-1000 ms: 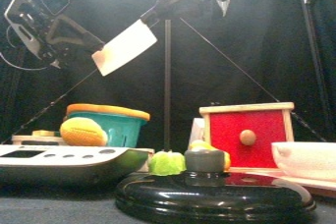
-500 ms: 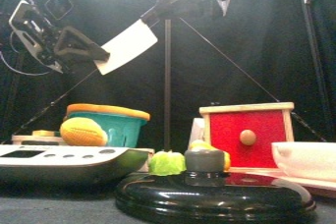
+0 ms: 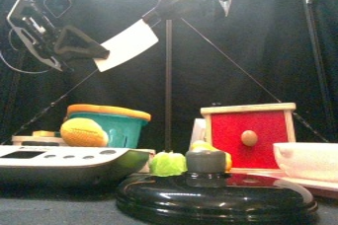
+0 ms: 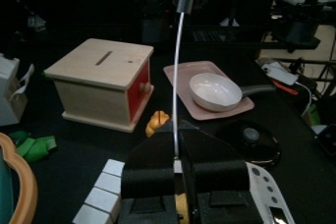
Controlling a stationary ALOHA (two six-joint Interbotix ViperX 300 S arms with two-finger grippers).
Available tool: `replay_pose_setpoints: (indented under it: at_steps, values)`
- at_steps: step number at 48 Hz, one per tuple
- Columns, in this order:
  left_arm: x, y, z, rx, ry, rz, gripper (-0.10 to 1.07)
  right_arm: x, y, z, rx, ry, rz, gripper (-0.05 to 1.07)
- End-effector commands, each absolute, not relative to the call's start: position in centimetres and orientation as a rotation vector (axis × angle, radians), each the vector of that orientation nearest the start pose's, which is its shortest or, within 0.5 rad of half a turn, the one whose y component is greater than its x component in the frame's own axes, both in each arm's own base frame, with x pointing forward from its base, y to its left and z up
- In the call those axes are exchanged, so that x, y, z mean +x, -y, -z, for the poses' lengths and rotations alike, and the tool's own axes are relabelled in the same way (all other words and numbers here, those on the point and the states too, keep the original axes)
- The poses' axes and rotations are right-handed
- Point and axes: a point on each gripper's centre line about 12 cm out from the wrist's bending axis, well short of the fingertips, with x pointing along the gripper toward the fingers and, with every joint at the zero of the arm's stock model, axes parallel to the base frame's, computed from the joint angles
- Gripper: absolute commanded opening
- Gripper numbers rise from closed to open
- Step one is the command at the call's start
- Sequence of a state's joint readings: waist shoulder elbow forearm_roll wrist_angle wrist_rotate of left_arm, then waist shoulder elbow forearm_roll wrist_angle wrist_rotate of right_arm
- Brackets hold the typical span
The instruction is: Grab cleaver with other hand
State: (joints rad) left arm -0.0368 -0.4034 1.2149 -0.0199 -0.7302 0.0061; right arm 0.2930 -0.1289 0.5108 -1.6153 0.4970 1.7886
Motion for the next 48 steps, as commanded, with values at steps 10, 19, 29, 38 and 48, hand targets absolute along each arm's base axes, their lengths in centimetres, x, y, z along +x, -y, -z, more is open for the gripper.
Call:
replay_pose_setpoints:
  at_steps: [10,19,29,38,48]
  values:
    - [26.5,0.8,-21.0,-0.01,-0.037,0.024,0.28,39.4,-5.9,-29.2,0.049,-0.295,0.229,0.48]
    - [26.5,0.9,-21.0,-0.009,-0.036,0.026,0.28,39.1,-6.0,-28.3,0.117,-0.341,0.227,0.48]
    - [26.5,0.9,-21.1,-0.011,-0.034,0.028,0.28,39.0,-6.0,-27.0,0.304,-0.417,0.185,0.48]
    - [26.5,1.0,-20.9,-0.009,-0.045,0.03,0.28,38.9,-4.4,-25.5,0.473,-0.463,0.151,0.48]
    - [26.0,1.0,-20.2,-0.014,-0.066,0.029,0.28,39.7,-3.5,-24.4,0.5,-0.481,0.133,0.49]
